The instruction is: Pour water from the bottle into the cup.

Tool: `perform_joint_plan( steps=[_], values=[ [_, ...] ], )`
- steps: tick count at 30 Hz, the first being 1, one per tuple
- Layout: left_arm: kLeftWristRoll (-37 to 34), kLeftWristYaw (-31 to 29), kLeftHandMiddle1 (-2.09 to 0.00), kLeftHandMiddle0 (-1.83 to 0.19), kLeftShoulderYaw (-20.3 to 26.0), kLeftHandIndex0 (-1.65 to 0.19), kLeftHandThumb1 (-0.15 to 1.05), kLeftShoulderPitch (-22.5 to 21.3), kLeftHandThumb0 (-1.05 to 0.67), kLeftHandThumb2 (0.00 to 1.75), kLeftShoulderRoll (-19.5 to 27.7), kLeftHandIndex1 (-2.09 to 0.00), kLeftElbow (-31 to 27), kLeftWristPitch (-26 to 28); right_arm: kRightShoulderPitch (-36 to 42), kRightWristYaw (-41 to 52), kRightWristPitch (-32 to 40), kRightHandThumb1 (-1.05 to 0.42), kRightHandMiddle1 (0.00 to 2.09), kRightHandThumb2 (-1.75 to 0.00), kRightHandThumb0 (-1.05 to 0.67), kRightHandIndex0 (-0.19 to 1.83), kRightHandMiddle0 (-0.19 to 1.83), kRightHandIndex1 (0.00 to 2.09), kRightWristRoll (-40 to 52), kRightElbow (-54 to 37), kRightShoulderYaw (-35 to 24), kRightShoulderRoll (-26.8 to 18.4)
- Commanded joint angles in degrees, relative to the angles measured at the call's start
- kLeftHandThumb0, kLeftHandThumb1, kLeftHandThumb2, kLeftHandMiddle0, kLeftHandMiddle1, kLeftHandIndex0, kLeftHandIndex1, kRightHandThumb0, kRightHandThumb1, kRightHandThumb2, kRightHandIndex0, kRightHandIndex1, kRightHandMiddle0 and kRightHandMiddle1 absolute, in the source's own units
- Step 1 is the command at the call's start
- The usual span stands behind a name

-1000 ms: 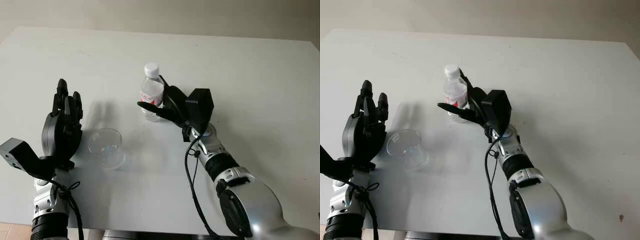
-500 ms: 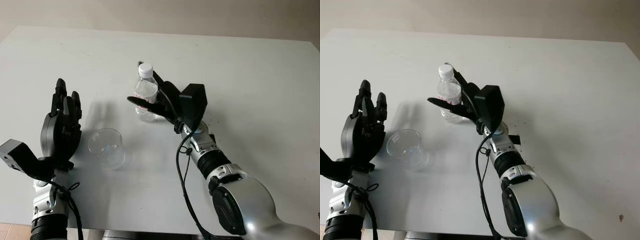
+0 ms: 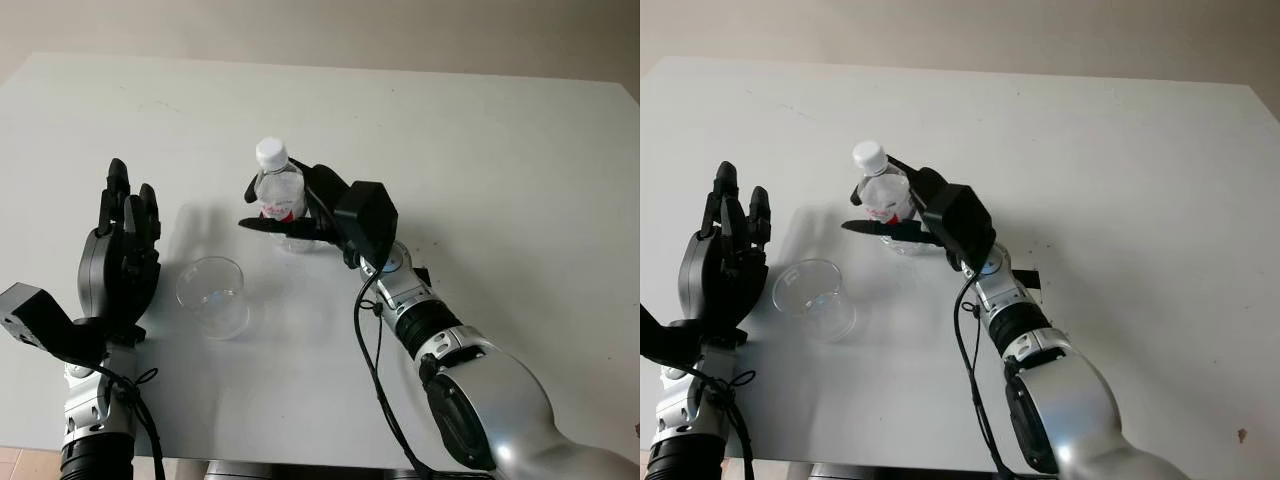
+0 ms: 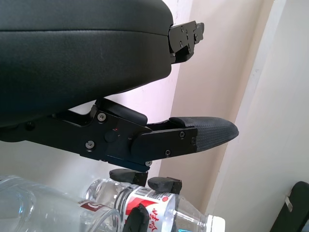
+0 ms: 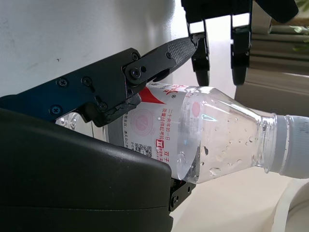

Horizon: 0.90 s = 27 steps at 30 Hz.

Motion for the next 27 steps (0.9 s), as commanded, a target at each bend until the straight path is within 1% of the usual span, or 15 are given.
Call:
perform_joint_plan(
  steps=[1, 4, 7, 10, 12, 14, 17, 19, 23, 27],
  values=[
    [-0.34, 0.11, -0.05, 0.18, -0.02, 0.18, 1.05, 0.73, -0.71, 0.46, -0.64, -0.03, 0.17, 0.35, -0.21, 0.58, -0.73, -1.02, 2.09, -0.06, -0.27, 1.12, 1.04, 2.09, -0.14, -0.25, 0.17, -0.65],
    [-0.36, 0.03, -0.05, 0.19, -0.09, 0.19, 1.05, 0.79, -0.71, 0.45, -0.63, -0.03, 0.04, 0.44, -0.05, 0.63, -0.78, -1.04, 2.09, -0.07, -0.31, 1.08, 1.05, 2.09, 0.15, -0.47, -0.02, -0.75],
    [-0.05, 0.44, -0.05, 0.19, -0.23, 0.19, 1.05, 0.81, -0.72, 0.45, -0.79, -0.03, -0.11, 0.25, -0.08, -1.71, -1.76, -1.05, 2.09, -0.08, -0.32, 1.07, 1.05, 2.09, -1.05, -0.96, 0.53, -1.17],
    [-0.12, 0.64, -0.05, 0.19, -0.31, 0.19, 1.05, 0.8, -0.72, 0.45, -0.88, -0.03, -0.29, 0.48, -0.49, -4.64, -3.55, -1.05, 2.09, -0.13, -0.27, 1.06, 1.03, 2.09, -3.07, -1.87, 1.53, -2.1],
    [0.06, 1.32, -0.06, 0.18, -0.44, 0.18, 1.05, 0.86, -0.72, 0.45, -1.01, -0.04, -0.72, 0.86, -0.91, -5.55, -5.98, -1.05, 2.09, -0.17, -0.2, 1.05, 1.01, 2.09, -3.77, -2.28, 1.85, -2.79],
    [0.05, 1.6, -0.06, 0.17, -0.55, 0.17, 1.05, 0.89, -0.71, 0.45, -1.11, -0.05, -0.99, 1.1, -1.56, -6.21, -8.38, -1.05, 2.09, -0.22, -0.16, 1.03, 0.95, 2.09, -4.53, -2.56, 2.19, -3.62],
    [0.62, 1.82, -0.06, 0.17, -0.79, 0.17, 1.05, 0.84, -0.72, 0.44, -1.02, -0.05, -0.97, 0.97, -2.96, -10.19, -10.59, -1.05, 2.09, -0.25, -0.15, 0.99, 0.81, 2.09, -8.76, -3.39, 4.39, -5.65],
    [0.86, 2.01, -0.06, 0.17, -0.86, 0.17, 1.05, 0.72, -0.72, 0.44, -1.12, -0.05, -0.92, 0.81, -4.1, -13.9, -10.38, -1.05, 2.09, -0.25, -0.15, 1.01, 0.72, 2.09, -12.68, -4.51, 6.45, -7.04],
    [0.89, 2.33, -0.05, 0.17, -1.05, 0.18, 1.05, 0.72, -0.72, 0.44, -1.3, -0.04, -1.36, 1.06, -5.96, -19.39, -10.69, -1.04, 2.09, -0.23, -0.1, 1.09, 0.65, 2.09, -18.72, -6.34, 9.93, -9.03],
    [0.72, 2.47, -0.05, 0.17, -1.19, 0.19, 1.05, 0.64, -0.72, 0.44, -1.63, -0.04, -1.5, 0.99, -7.59, -25.34, -12.38, -1.01, 2.09, -0.24, -0.06, 1.1, 0.64, 2.09, -24.75, -7.22, 13.6, -10.91]
  ],
)
